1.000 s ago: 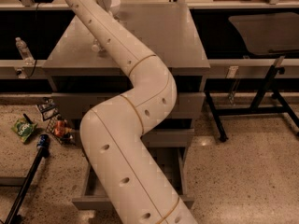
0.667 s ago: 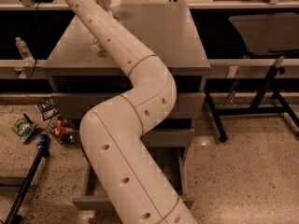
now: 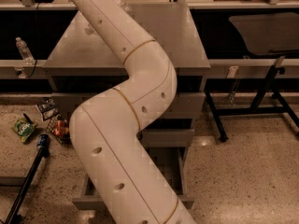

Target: Place water bottle into bottom drawer

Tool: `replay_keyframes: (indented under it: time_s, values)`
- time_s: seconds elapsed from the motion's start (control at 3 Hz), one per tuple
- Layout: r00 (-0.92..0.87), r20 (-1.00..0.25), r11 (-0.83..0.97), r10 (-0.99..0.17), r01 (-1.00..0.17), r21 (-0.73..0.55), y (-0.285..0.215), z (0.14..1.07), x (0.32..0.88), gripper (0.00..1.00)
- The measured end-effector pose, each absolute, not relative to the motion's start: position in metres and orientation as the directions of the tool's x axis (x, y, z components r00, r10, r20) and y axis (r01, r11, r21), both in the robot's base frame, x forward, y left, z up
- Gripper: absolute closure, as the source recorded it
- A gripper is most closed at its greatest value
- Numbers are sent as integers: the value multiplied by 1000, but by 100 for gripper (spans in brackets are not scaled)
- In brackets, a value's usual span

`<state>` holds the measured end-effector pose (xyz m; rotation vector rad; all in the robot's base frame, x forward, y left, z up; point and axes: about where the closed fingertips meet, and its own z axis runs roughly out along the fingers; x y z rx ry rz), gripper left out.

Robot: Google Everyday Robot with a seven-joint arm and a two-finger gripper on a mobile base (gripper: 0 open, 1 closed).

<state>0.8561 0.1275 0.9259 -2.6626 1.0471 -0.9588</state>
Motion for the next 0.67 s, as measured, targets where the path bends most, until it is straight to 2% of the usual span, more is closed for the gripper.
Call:
replay_keyframes:
  time_s: [0.33, 0.67]
  values:
    - [453, 434, -617, -779, -676, -402, 118, 951, 834, 100]
    - [362, 253, -441, -897, -746, -498, 116, 947, 830, 100]
